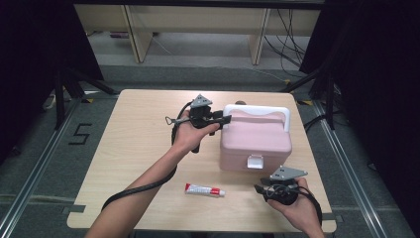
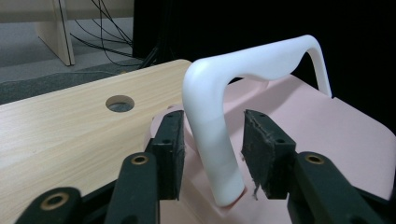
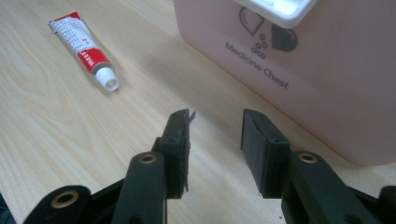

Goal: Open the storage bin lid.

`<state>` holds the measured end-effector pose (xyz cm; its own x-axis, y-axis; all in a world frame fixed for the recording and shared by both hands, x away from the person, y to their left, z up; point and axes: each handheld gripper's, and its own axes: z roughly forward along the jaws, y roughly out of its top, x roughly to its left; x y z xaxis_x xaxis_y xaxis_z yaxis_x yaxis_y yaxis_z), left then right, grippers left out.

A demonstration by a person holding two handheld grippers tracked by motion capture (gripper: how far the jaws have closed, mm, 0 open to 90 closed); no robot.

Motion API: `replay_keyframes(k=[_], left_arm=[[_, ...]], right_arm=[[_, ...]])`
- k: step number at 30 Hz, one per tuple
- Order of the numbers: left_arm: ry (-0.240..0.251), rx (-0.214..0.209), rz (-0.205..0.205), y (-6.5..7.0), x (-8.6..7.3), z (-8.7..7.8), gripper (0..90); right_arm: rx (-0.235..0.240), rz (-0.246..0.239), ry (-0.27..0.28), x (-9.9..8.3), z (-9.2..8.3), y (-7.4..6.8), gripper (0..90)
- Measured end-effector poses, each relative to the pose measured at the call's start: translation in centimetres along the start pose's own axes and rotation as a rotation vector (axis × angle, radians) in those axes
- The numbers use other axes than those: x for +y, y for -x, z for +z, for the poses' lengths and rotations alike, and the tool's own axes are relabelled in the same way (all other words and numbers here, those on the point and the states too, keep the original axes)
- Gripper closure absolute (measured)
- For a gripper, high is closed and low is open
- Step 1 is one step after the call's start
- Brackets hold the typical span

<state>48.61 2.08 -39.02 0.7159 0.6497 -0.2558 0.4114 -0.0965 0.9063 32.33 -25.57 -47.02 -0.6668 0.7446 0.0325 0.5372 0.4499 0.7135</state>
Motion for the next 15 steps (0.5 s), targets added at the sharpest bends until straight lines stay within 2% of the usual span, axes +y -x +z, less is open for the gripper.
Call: replay_keyframes(k=[6,11,13,14,15], left_arm=[[-0.004,0.009,0.0,-0.03,0.07,0.24,64.1],[-0.011,0.006,-0.022,-0.06,0.09,0.61,65.9],[-0.023,0.019,-0.031,0.05,0.23,0.7,67.1],[-0.021,0.015,-0.042,0.02,0.26,0.73,67.9],[-0.023,0.012,-0.059,-0.03,0.3,0.71,68.6]], right_arm=[[0.002,0.001,-0.003,0.02,-0.01,0.02,63.3],[0.0,-0.002,0.001,0.06,0.16,-0.02,63.3],[0.002,0.001,0.002,0.07,0.16,-0.01,63.3],[0.006,0.013,-0.003,0.1,0.09,-0.06,63.3],[0.001,0.005,-0.001,0.11,0.07,0.0,63.3]])
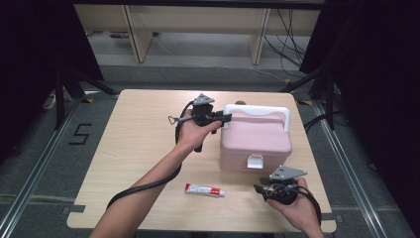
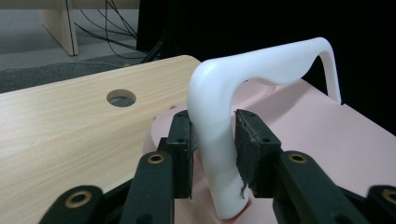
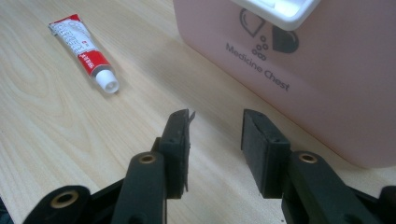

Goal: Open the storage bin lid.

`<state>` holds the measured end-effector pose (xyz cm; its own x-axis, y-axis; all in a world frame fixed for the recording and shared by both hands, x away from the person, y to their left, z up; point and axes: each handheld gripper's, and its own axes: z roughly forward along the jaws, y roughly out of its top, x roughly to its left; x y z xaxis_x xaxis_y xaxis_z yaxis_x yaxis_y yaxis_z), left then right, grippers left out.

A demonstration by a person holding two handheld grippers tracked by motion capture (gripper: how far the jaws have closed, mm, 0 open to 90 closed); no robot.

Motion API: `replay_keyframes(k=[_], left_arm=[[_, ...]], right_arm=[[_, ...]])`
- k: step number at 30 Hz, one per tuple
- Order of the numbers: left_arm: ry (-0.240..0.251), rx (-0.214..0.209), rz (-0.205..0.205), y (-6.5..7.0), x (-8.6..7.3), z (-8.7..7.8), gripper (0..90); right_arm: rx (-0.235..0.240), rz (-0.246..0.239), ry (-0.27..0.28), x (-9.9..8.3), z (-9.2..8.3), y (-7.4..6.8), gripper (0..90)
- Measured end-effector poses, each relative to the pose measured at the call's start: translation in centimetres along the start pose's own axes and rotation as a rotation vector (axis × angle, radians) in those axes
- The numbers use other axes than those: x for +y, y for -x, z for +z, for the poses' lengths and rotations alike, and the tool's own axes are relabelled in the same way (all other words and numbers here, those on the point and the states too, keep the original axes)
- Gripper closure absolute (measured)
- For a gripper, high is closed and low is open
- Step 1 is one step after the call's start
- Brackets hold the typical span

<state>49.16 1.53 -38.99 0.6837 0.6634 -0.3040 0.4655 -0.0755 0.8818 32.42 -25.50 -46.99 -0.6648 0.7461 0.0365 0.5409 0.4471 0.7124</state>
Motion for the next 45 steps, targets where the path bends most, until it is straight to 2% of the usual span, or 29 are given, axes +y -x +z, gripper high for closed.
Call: replay_keyframes(k=[2,4,5,6,8,9,10,11,12,15,16,19,23,24,27,28,29,30,31,32,35,36,37,39,40,41,42,44,45], left_arm=[[-0.007,-0.007,-0.06,-0.1,0.1,-0.1,70.4],[-0.011,-0.018,-0.093,-0.3,0.2,-0.1,71.8],[-0.004,-0.029,-0.105,-0.4,0.2,-0.1,72.3],[-0.01,-0.033,-0.113,-0.5,0.3,-0.1,72.8],[-0.012,-0.033,-0.123,-0.4,0.4,-0.1,73.1],[-0.017,-0.034,-0.124,-0.4,0.5,-0.1,73.2],[-0.021,-0.033,-0.129,-0.4,0.6,-0.2,73.3],[-0.023,-0.031,-0.136,-0.3,0.6,-0.2,73.3],[-0.027,-0.032,-0.143,-0.3,0.7,-0.2,73.3],[-0.033,-0.041,-0.164,-0.4,0.7,-0.2,73.4],[-0.043,-0.038,-0.171,-0.3,0.8,-0.3,73.4],[-0.043,-0.044,-0.179,-0.4,0.9,-0.3,73.5],[-0.052,-0.049,-0.181,-0.5,1.2,-0.3,73.6],[-0.053,-0.051,-0.184,-0.5,1.2,-0.3,73.6],[-0.055,-0.054,-0.192,-0.6,1.4,-0.3,73.7],[-0.057,-0.056,-0.197,-0.6,1.5,-0.3,73.6],[-0.059,-0.057,-0.198,-0.6,1.5,-0.3,73.6],[-0.06,-0.057,-0.2,-0.6,1.6,-0.3,73.7],[-0.063,-0.058,-0.203,-0.6,1.6,-0.3,73.7],[-0.064,-0.058,-0.204,-0.7,1.6,-0.3,73.7],[-0.069,-0.063,-0.216,-0.7,1.8,-0.3,73.7],[-0.071,-0.065,-0.22,-0.7,1.8,-0.3,73.8],[-0.072,-0.066,-0.221,-0.8,1.9,-0.4,73.7],[-0.076,-0.068,-0.221,-0.8,2.0,-0.4,73.8],[-0.079,-0.071,-0.22,-0.8,2.0,-0.4,73.8],[-0.077,-0.069,-0.221,-0.8,2.0,-0.4,73.8],[-0.075,-0.07,-0.224,-0.8,2.1,-0.4,73.8],[-0.076,-0.07,-0.224,-0.8,2.1,-0.4,73.8],[-0.077,-0.073,-0.223,-0.8,2.1,-0.4,73.8]], right_arm=[[-0.002,0.001,0.006,-0.1,0.0,0.0,63.3],[-0.003,0.014,0.013,-0.1,0.0,-0.1,63.3],[-0.008,-0.019,0.019,-0.1,-0.1,0.2,63.5],[0.001,-0.003,0.019,-0.1,-0.2,0.2,63.7],[-0.005,-0.018,0.018,0.0,-0.5,0.3,64.4],[-0.007,0.004,0.025,-0.1,-0.6,0.2,64.9],[-0.002,-0.009,0.029,0.0,-0.7,0.4,65.5],[-0.008,0.023,0.022,0.0,-0.9,0.2,66.0],[-0.008,0.032,0.017,0.0,-1.1,0.2,66.9],[-0.008,0.045,0.033,0.0,-1.7,0.5,69.9],[-0.02,0.033,0.041,0.1,-1.9,0.8,70.5],[-0.019,0.077,0.059,0.1,-2.5,0.9,72.1],[-0.042,0.084,0.091,0.2,-3.2,1.3,74.9],[-0.056,0.069,0.108,0.3,-3.4,1.5,76.0],[-0.071,0.114,0.15,0.4,-4.1,1.6,80.6],[-0.084,0.12,0.175,0.4,-4.3,1.7,83.4],[-0.109,0.105,0.207,0.5,-4.6,2.0,86.1],[-0.116,0.118,0.225,0.5,-4.8,2.2,88.8],[-0.112,0.165,0.241,0.6,-5.0,2.1,90.0],[-0.134,0.148,0.265,0.6,-5.2,2.4,90.0],[-0.167,0.184,0.306,0.9,-5.5,2.9,90.0],[-0.172,0.201,0.308,1.0,-5.6,3.0,90.0],[-0.157,0.247,0.316,1.1,-5.6,2.9,90.0],[-0.18,0.22,0.32,1.3,-5.6,3.3,90.0],[-0.168,0.256,0.326,1.4,-5.6,3.2,90.0],[-0.18,0.232,0.322,1.5,-5.6,3.3,90.0],[-0.158,0.271,0.331,1.7,-5.5,3.1,90.0],[-0.175,0.246,0.323,1.9,-5.5,3.4,90.0],[-0.169,0.262,0.338,2.0,-5.4,3.3,90.0]])
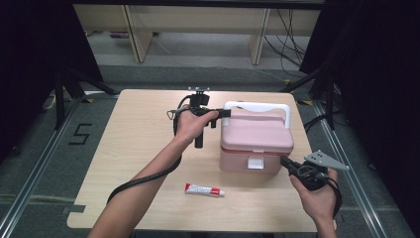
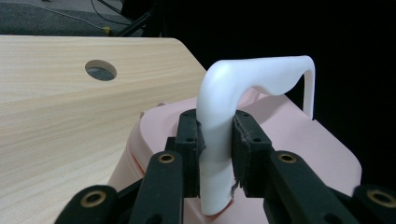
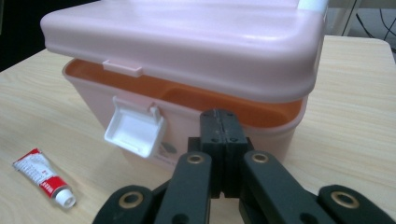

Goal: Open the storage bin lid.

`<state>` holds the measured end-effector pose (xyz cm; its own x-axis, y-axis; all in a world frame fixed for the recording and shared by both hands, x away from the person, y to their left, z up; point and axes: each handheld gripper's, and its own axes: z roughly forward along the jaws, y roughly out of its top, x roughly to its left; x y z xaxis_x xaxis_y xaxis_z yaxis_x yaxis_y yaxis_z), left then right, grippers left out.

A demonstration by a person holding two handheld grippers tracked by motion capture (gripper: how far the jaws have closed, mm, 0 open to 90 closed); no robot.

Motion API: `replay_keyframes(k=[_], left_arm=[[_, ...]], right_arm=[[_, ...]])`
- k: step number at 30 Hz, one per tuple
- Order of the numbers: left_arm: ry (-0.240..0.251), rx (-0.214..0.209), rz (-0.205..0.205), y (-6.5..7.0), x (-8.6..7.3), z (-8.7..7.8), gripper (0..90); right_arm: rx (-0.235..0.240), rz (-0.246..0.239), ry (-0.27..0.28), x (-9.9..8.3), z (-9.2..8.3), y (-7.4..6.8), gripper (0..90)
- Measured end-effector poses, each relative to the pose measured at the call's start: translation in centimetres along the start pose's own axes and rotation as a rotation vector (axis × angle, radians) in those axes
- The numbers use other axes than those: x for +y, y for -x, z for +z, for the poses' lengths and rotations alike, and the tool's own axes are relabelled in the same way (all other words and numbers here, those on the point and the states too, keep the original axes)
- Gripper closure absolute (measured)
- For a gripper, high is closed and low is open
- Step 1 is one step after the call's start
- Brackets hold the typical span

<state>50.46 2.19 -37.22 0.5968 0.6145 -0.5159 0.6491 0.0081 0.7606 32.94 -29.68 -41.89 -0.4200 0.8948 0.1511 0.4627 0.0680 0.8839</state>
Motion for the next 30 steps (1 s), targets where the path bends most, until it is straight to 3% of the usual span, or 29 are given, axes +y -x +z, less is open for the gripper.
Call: replay_keyframes(k=[2,4,6,13,15,17,18,19,23,24,25,26,28,29,30], left_arm=[[-0.002,0.001,0.001,0.0,0.0,0.0,73.8],[-0.003,0.0,0.002,0.0,0.0,-0.1,73.8],[-0.003,-0.001,0.004,0.0,0.0,-0.1,73.8],[-0.009,-0.007,0.025,0.1,0.0,-0.3,73.6],[-0.005,-0.005,0.042,0.2,0.1,-0.5,72.8],[0.007,-0.006,0.05,0.3,0.1,-0.6,66.4],[0.038,0.01,0.085,0.6,0.2,-1.1,62.1],[0.048,0.021,0.104,0.7,0.2,-1.4,59.5],[0.08,0.058,0.218,1.5,0.1,-3.1,52.6],[0.08,0.058,0.218,1.5,0.1,-3.1,52.3],[0.089,0.059,0.277,2.0,-0.3,-4.1,52.8],[0.089,0.067,0.307,2.3,-0.6,-4.6,53.2],[0.099,0.061,0.324,2.5,-0.9,-5.0,54.7],[0.101,0.06,0.366,2.8,-1.5,-6.0,55.4],[0.103,0.061,0.379,2.8,-1.9,-6.4,55.9]], right_arm=[[-0.022,-0.034,-0.002,0.1,0.2,0.2,90.0],[-0.009,0.027,-0.01,0.1,0.2,-0.1,90.0],[-0.026,-0.021,0.011,0.2,0.3,0.2,90.0],[-0.031,-0.008,0.028,0.3,0.5,-0.1,90.0],[-0.036,-0.03,0.043,0.2,0.6,0.1,90.0],[-0.035,-0.02,0.039,0.3,0.5,-0.1,90.0],[-0.048,-0.033,0.045,0.2,0.6,-0.1,90.0],[-0.034,0.014,0.04,0.2,0.6,-0.4,90.0],[-0.039,-0.01,0.05,0.2,0.8,-0.3,90.0],[-0.04,-0.02,0.055,0.3,0.9,-0.2,90.0],[-0.048,-0.034,0.057,0.3,0.8,-0.2,90.0],[-0.038,-0.024,0.059,0.3,0.9,-0.3,90.0],[-0.04,-0.021,0.058,0.4,0.8,-0.3,90.0],[-0.05,-0.04,0.071,0.4,0.8,-0.4,90.0],[-0.052,-0.022,0.065,0.5,0.7,-0.5,90.0]])
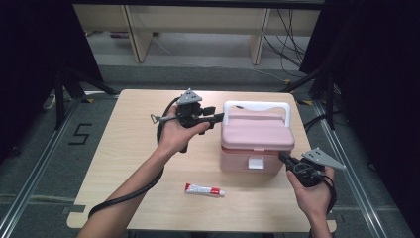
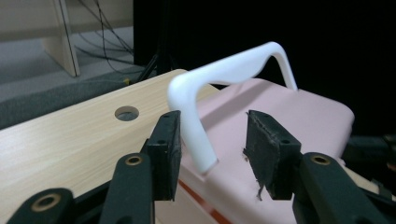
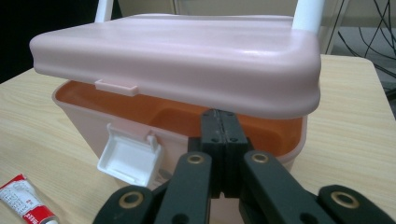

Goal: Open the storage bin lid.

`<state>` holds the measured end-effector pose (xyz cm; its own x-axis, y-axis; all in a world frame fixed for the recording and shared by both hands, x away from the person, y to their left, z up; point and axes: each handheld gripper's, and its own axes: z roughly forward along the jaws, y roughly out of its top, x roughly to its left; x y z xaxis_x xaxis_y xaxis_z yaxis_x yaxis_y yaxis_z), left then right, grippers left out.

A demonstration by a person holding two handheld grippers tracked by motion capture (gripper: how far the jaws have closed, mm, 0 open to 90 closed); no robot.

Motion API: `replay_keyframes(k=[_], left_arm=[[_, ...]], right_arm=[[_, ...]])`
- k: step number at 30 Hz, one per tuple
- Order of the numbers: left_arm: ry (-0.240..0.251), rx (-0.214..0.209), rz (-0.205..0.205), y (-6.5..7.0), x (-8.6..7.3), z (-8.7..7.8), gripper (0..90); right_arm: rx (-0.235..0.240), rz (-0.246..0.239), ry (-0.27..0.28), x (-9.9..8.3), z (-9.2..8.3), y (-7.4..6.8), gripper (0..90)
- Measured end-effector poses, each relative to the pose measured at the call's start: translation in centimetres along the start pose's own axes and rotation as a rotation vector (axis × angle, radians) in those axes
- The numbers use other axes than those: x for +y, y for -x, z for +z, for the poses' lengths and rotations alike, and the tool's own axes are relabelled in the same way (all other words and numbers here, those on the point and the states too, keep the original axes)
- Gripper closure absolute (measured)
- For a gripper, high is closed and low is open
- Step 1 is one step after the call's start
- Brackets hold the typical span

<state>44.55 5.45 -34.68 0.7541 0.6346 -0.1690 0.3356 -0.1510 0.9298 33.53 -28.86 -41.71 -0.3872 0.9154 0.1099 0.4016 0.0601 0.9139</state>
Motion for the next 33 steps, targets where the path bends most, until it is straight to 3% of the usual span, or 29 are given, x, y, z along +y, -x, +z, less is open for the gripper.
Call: replay_keyframes(k=[1,2,3,5,6,9,11,13,14,15,16,19,20,22,27,28,30,33], left_arm=[[0.0,0.0,0.0,0.0,0.0,0.0,56.6],[-0.005,0.003,0.038,0.2,-0.6,-0.8,57.9],[-0.006,0.003,0.041,0.3,-1.0,-1.0,58.7],[-0.024,0.001,0.082,0.5,-1.8,-1.6,61.2],[-0.033,-0.004,0.094,0.5,-2.2,-1.8,62.9],[-0.05,-0.012,0.115,0.6,-3.0,-2.1,66.8],[-0.073,-0.014,0.143,0.5,-4.3,-2.6,69.2],[-0.08,-0.021,0.144,0.5,-5.0,-2.8,70.2],[-0.084,-0.021,0.15,0.5,-5.4,-3.0,70.5],[-0.087,-0.022,0.151,0.5,-5.7,-3.1,70.8],[-0.088,-0.026,0.147,0.5,-6.0,-3.3,70.9],[-0.1,-0.02,0.151,0.5,-6.9,-3.7,71.7],[-0.103,-0.021,0.148,0.5,-7.3,-3.8,71.7],[-0.101,-0.02,0.145,0.5,-7.9,-3.9,72.2],[-0.117,-0.017,0.155,0.5,-9.0,-4.3,72.4],[-0.119,-0.019,0.158,0.4,-9.2,-4.4,72.5],[-0.121,-0.019,0.157,0.4,-9.5,-4.6,72.7],[-0.125,-0.014,0.145,0.3,-9.9,-4.7,72.6]], right_arm=[[0.0,0.0,0.0,0.0,0.0,0.0,90.0],[0.0,0.015,-0.002,0.1,-0.1,-0.2,90.0],[0.004,-0.002,0.004,0.2,0.0,-0.1,90.0],[-0.006,0.011,0.0,0.4,-0.1,-0.3,90.0],[0.003,-0.011,0.01,0.5,0.0,-0.1,90.0],[-0.016,-0.001,0.021,0.7,-0.1,-0.3,90.0],[-0.011,-0.03,0.03,1.1,-0.1,-0.2,90.0],[-0.022,0.0,0.034,1.4,-0.1,-0.5,90.0],[-0.013,-0.037,0.037,1.5,-0.1,-0.2,90.0],[-0.013,-0.015,0.03,1.7,-0.1,-0.4,90.0],[-0.014,-0.03,0.031,1.8,0.0,-0.3,90.0],[-0.021,-0.015,0.03,2.0,0.0,-0.6,90.0],[-0.011,-0.042,0.04,2.1,0.1,-0.4,90.0],[-0.017,-0.023,0.044,2.3,0.1,-0.5,90.0],[-0.03,-0.044,0.058,2.9,0.1,-0.5,90.0],[-0.035,-0.021,0.055,3.0,0.1,-0.7,90.0],[-0.043,-0.058,0.071,3.3,0.1,-0.5,90.0],[-0.044,-0.039,0.078,3.7,0.2,-0.6,90.0]])
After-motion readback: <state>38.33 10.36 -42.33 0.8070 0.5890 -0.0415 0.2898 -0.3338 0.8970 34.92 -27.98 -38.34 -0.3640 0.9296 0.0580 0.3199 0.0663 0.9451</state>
